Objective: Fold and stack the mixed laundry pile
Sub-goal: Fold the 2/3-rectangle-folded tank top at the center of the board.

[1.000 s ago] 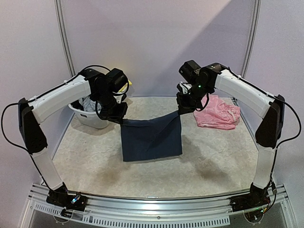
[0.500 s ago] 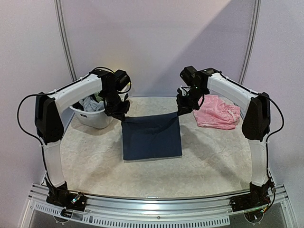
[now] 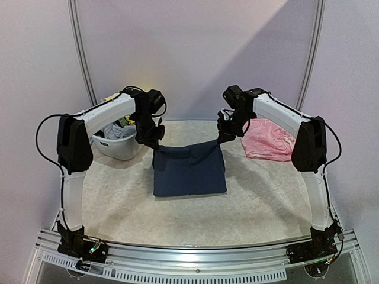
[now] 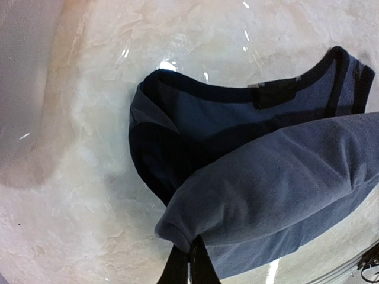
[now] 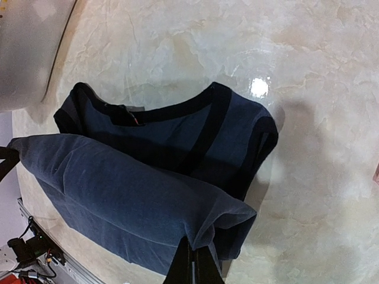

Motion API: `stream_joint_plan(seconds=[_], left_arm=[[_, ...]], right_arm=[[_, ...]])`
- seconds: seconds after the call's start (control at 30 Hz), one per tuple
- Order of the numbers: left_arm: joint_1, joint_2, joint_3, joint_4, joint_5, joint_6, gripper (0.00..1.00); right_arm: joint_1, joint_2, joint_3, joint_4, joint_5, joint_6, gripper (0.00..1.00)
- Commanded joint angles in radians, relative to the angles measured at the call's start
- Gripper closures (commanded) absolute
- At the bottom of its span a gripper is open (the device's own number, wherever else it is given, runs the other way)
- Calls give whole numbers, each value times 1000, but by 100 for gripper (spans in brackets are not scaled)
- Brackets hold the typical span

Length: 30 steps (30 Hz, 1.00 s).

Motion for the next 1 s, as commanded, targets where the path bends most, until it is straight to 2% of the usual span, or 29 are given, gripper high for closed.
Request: stream_joint_plan(seconds=[0.0,0.4,0.6,0.8,0.83,0.87,0.93,0.97], left_arm=[[21,38,47,-2,5,-5,100],[49,89,96,-9,-20,6,100],[61,144,177,-47,-34,30,100],[80,178,191,-17,-35,-4,100],[84,188,191,-1,-61,-15,97],[91,199,201,12,-64,-28,85],[97,220,252,29,-49,-48,53],[97,224,282,31,-46,-50,29]], right_arm=[[-15,46,41,25,1,-15,100],[-36,88,56,91,-11,19,100],[-36,111,59,130,-25,35,100],[-36,121,62,186,-23,74,98],[-35,124,62,201,-23,84,92],[-35,128,63,219,-23,93,81],[-36,140,87,236,-32,122,57],[-37,150,111,234,-39,132,46]])
